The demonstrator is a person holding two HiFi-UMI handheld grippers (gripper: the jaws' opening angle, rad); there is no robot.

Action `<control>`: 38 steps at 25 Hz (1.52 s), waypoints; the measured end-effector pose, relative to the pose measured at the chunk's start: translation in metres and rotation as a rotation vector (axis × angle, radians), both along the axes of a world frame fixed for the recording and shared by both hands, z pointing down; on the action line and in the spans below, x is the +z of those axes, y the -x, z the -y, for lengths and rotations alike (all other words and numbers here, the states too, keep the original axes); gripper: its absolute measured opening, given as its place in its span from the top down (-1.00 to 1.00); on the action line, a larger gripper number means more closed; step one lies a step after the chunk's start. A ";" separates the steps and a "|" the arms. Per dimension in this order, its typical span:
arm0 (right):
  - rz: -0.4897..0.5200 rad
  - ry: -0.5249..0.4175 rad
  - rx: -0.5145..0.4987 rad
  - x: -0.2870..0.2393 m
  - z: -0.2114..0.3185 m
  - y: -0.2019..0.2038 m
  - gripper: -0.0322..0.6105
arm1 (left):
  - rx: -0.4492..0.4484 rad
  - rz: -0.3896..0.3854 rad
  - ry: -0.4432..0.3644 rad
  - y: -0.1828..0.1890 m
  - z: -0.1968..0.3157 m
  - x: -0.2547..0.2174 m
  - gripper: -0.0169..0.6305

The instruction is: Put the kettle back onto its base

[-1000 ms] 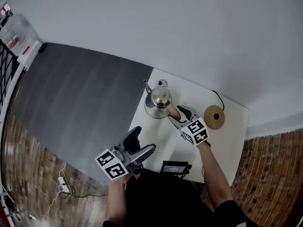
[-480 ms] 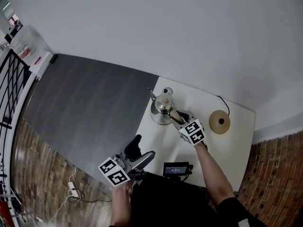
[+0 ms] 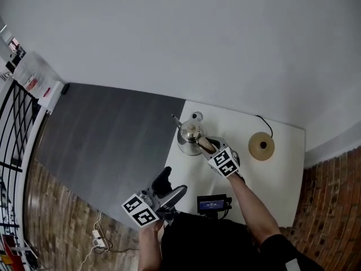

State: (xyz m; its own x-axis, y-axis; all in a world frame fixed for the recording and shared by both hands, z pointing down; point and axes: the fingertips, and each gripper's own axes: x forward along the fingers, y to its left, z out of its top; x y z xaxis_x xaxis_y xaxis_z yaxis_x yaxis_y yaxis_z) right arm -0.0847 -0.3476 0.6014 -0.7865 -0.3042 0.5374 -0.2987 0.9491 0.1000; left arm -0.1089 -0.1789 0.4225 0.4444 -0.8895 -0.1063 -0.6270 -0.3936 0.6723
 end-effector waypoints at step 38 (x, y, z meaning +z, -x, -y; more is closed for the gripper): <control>0.304 -0.060 0.634 -0.094 0.045 -0.267 0.41 | 0.362 0.024 -0.043 -0.115 0.059 -0.020 -0.56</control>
State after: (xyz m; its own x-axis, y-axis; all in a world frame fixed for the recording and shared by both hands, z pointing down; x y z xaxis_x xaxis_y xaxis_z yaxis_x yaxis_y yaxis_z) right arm 0.1824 -0.3927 0.5069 -0.5603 -0.7757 0.2904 -0.8154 0.5781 -0.0289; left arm 0.0058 -0.2376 0.4026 0.7323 -0.6693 -0.1260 -0.4575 -0.6205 0.6369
